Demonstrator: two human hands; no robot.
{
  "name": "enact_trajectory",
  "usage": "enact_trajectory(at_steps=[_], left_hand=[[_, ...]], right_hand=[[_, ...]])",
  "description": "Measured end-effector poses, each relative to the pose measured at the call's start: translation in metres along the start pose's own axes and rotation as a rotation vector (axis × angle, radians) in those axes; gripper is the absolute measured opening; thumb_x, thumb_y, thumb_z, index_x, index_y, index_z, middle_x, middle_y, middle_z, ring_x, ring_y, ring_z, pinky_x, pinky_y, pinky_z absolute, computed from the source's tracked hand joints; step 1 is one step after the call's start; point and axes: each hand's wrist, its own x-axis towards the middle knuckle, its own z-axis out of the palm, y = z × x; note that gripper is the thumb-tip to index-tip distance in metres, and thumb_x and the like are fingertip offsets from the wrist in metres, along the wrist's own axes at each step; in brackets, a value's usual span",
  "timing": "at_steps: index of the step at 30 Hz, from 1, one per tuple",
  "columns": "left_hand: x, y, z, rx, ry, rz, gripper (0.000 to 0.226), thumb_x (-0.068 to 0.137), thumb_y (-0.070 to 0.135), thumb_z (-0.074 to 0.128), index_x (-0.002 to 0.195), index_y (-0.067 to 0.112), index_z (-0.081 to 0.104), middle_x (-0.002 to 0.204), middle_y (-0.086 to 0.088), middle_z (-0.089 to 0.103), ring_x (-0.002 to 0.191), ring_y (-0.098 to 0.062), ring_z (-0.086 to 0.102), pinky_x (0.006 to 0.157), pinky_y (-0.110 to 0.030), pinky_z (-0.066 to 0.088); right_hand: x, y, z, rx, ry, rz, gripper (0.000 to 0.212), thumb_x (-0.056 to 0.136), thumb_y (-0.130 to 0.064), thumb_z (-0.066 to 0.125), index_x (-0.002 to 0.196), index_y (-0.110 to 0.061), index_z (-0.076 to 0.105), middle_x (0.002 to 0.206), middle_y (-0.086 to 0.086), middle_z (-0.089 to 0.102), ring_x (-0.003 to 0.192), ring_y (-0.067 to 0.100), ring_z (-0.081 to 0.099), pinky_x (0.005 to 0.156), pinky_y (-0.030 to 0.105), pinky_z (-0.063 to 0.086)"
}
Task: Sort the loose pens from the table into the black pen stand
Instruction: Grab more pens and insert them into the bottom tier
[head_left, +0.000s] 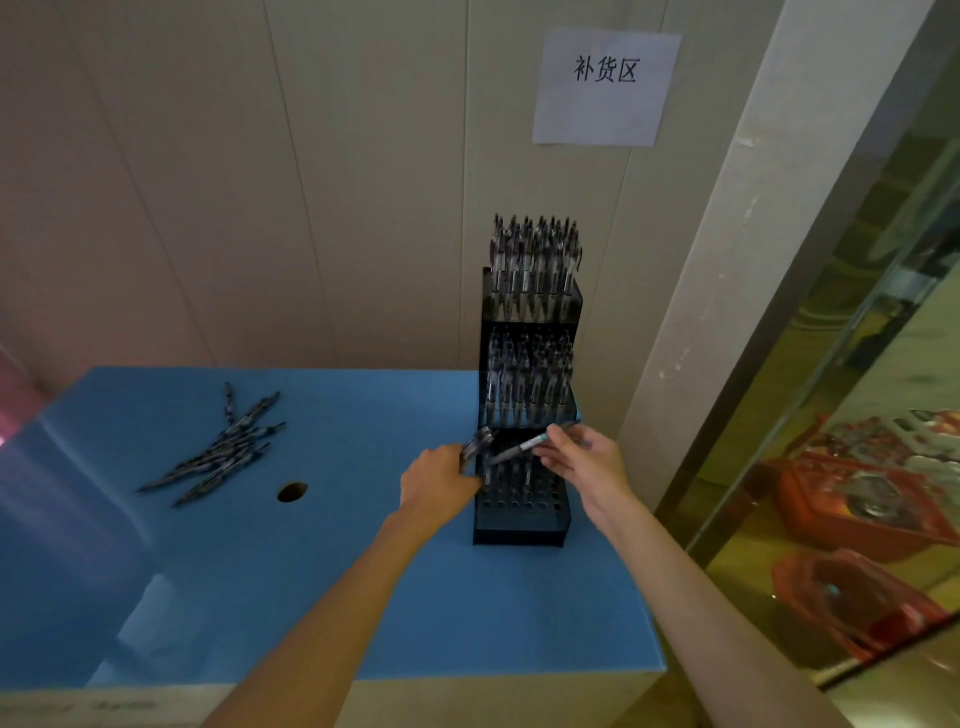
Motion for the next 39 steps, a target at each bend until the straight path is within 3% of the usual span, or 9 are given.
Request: enact_trajectory(at_steps=[4,8,15,23,30,34,39], left_hand=[[0.0,-0.009,0.001,-0.024,0.015,-0.017,0.032,0.087,0.022,0.062,0.069,0.02,0.036,0.062,0.002,0.043,0.056,-0.016,0.041,0.048,-0.026,0.028],[0.001,-0.011,0.003,-0.038,0.014,-0.017,0.032,0.089,0.023,0.061,0.068,0.02,0.036,0.062,0.002,0.045,0.056,-0.017,0.044,0.049,-0.026,0.03],[0.004,-0.01,0.001,-0.026,0.01,0.0,0.031,0.088,0.021,0.06,0.068,0.019,0.036,0.061,0.001,0.044,0.054,-0.016,0.043,0.048,-0.026,0.031],[0.006,-0.015,-0.003,-0.016,0.016,0.009,0.033,0.088,0.021,0.058,0.067,0.021,0.033,0.059,0.003,0.042,0.052,-0.015,0.041,0.047,-0.026,0.028],[0.007,-0.014,-0.002,-0.018,-0.002,0.003,0.032,0.089,0.02,0.058,0.066,0.02,0.035,0.06,0.002,0.044,0.053,-0.016,0.042,0.048,-0.026,0.031],[0.007,-0.011,-0.001,-0.023,-0.011,0.005,0.03,0.088,0.019,0.057,0.067,0.019,0.035,0.061,0.001,0.045,0.055,-0.017,0.043,0.05,-0.027,0.032],[0.005,-0.002,0.0,-0.024,-0.01,0.028,0.032,0.089,0.018,0.056,0.066,0.021,0.035,0.06,0.001,0.044,0.054,-0.017,0.043,0.049,-0.027,0.031]], right_hand=[[0.012,0.002,-0.021,-0.312,0.099,-0.196,0.013,0.09,-0.015,0.072,0.096,-0.006,0.064,0.089,0.015,0.074,0.074,0.025,0.074,0.064,0.032,0.062],[0.022,0.013,-0.03,-0.671,0.131,-0.359,0.013,0.089,-0.024,0.074,0.087,-0.015,0.064,0.076,0.001,0.071,0.068,0.012,0.071,0.065,0.033,0.062],[0.032,0.022,-0.022,-0.816,0.121,-0.437,0.016,0.087,-0.028,0.075,0.091,-0.014,0.069,0.077,-0.006,0.071,0.071,0.007,0.069,0.071,0.037,0.061],[0.033,0.027,-0.012,-0.929,0.111,-0.427,0.019,0.084,-0.024,0.079,0.091,-0.008,0.072,0.074,-0.004,0.071,0.068,0.007,0.067,0.07,0.027,0.058],[0.031,0.042,-0.013,-1.032,0.089,-0.318,0.023,0.083,-0.022,0.081,0.082,-0.001,0.071,0.072,0.008,0.072,0.066,0.018,0.068,0.068,0.038,0.06],[0.033,0.041,-0.014,-1.059,0.102,-0.274,0.038,0.081,-0.028,0.083,0.07,0.004,0.066,0.063,0.017,0.067,0.062,0.029,0.068,0.064,0.042,0.059],[0.016,0.029,-0.006,-0.937,0.116,-0.072,0.033,0.078,-0.032,0.085,0.072,-0.002,0.072,0.055,0.008,0.069,0.048,0.018,0.068,0.06,0.031,0.061]])
